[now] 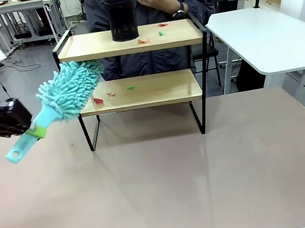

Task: Clean the shelf.
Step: Clean the specific tier of the Shelf with the Duster once objects are removed.

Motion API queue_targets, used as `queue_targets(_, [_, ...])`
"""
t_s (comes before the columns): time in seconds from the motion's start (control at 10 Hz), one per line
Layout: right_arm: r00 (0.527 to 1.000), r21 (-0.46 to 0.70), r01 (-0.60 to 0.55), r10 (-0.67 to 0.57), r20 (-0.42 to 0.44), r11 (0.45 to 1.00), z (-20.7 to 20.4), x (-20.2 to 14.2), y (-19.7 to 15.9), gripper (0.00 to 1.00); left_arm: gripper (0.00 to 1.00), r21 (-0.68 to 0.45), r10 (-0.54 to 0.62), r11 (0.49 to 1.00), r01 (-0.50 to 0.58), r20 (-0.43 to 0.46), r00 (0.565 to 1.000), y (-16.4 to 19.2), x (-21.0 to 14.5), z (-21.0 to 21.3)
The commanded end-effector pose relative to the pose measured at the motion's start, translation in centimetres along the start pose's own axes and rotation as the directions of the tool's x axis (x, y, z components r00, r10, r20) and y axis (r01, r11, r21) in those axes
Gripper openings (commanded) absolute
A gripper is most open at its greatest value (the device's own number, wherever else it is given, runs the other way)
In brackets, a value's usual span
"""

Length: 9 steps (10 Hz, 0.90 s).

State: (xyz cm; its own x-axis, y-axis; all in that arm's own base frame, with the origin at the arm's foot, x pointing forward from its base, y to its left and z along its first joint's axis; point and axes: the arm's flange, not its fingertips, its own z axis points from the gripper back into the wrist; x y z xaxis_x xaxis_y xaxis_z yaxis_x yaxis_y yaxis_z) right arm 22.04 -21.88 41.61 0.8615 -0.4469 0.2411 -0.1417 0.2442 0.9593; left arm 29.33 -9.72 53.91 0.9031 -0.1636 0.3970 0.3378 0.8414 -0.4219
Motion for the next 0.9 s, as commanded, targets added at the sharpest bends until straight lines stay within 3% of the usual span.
queue_targets(0.0, [1.000,0.004,-0.028,0.028,-0.007,1.000,0.2,0.1,0.0,1.00,0.12,0.061,0.050,0.997,-0.053,0.041,0.998,-0.3,-1.7,-3.4])
queue_targets(0.8, [1.000,0.004,-0.028,0.028,-0.007,1.000,0.2,0.1,0.0,1.00,0.12,0.205,0.168,0.963,-0.177,0.061,0.984,-0.7,2.7,-9.8])
